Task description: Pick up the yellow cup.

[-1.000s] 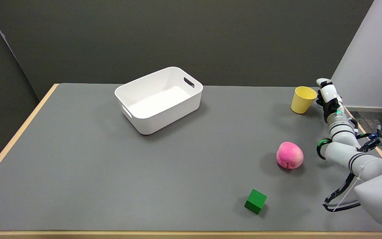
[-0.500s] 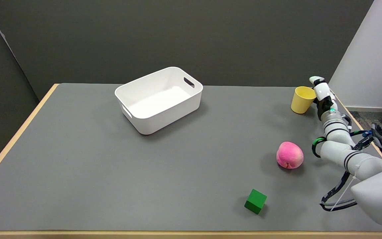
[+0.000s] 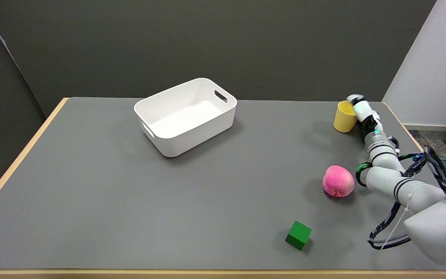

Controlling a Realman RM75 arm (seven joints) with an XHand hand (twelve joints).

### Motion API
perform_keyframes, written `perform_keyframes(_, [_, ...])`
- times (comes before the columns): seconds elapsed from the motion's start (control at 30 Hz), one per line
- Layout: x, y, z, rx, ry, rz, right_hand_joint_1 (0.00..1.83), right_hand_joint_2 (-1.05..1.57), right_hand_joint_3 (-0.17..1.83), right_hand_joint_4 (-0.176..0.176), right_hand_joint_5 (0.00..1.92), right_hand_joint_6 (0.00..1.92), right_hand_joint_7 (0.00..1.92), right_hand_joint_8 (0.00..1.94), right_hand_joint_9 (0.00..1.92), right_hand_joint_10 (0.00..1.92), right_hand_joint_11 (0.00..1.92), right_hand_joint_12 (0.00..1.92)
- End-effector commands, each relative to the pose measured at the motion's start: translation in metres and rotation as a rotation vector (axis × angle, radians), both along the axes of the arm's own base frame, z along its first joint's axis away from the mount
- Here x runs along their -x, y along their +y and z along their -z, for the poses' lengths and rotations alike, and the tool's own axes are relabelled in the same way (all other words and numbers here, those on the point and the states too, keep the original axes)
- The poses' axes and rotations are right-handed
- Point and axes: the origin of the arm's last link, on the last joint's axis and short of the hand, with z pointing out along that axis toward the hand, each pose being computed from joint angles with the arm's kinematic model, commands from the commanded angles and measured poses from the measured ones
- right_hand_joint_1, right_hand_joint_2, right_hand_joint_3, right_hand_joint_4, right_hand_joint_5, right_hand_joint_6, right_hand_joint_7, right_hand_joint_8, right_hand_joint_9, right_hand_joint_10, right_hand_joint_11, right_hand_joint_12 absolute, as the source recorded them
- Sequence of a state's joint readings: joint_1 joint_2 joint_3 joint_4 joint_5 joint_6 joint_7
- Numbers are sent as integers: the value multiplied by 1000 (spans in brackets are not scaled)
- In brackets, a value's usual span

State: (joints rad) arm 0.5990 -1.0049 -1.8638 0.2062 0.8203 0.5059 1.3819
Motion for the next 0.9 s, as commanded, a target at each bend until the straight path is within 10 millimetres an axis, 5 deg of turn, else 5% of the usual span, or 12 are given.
perform_keyframes(0.03, [8, -5, 15, -45, 4, 27, 277, 592, 1007, -7, 80, 272, 104, 262, 49, 389, -1, 611])
perform_keyframes(0.3, [7, -6, 15, -50, 14, 25, 764, 580, 1009, -38, 95, 149, 103, 57, 92, 117, 1, 437])
perform_keyframes(0.63, [6, -4, 13, -41, 14, 19, 797, 524, 974, -39, 78, 150, 91, 45, 71, 108, 2, 419])
perform_keyframes(0.73, [6, -4, 12, -39, 15, 21, 557, 612, 974, -31, 26, 253, 25, 189, -1, 257, -1, 475])
perform_keyframes(0.87, [7, -3, 11, -36, 14, 24, 570, 610, 974, -31, 27, 250, 27, 186, 1, 253, -1, 471])
perform_keyframes(0.9, [7, -2, 10, -34, 13, 25, 708, 564, 975, -37, 57, 189, 63, 105, 42, 167, 1, 440])
